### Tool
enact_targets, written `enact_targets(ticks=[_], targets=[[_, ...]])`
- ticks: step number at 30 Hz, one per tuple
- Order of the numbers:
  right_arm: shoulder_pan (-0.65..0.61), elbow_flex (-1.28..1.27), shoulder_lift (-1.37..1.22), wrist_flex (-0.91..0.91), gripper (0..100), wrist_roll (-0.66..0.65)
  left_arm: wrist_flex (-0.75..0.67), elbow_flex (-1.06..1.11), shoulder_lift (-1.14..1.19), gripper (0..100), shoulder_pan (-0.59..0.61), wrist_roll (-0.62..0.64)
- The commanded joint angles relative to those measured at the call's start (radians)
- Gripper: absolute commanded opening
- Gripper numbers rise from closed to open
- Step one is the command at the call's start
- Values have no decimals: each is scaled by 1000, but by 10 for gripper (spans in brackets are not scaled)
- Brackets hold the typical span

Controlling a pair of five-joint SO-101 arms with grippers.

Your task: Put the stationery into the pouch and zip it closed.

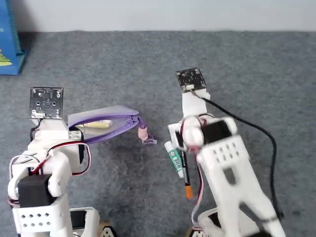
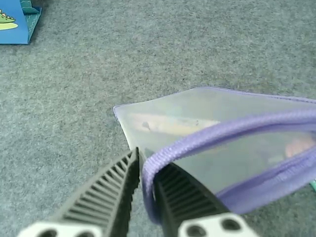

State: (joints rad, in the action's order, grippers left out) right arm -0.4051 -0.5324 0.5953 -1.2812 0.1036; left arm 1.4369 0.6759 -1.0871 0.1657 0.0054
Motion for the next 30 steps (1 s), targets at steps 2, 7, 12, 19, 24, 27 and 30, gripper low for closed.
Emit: enact_targets(ticks=[2, 7, 12, 19, 24, 27, 30], targets=[[-93, 41, 202, 1, 8, -21, -5, -7, 3, 13, -2, 8], [-176, 41, 334, 61, 8, -41, -5, -7, 3, 13, -2, 8], [-228, 41, 424, 183, 8, -38, -5, -7, 3, 13, -2, 8], [-303, 41, 530, 410, 8, 74, -5, -7, 3, 13, -2, 8], [-300, 34, 568, 568, 8, 201, -5, -7, 3, 13, -2, 8], [-300, 29, 567, 631, 8, 267, -6, -1, 3, 13, -2, 8], [-297, -41, 567, 748, 8, 295, -6, -1, 3, 13, -2, 8]])
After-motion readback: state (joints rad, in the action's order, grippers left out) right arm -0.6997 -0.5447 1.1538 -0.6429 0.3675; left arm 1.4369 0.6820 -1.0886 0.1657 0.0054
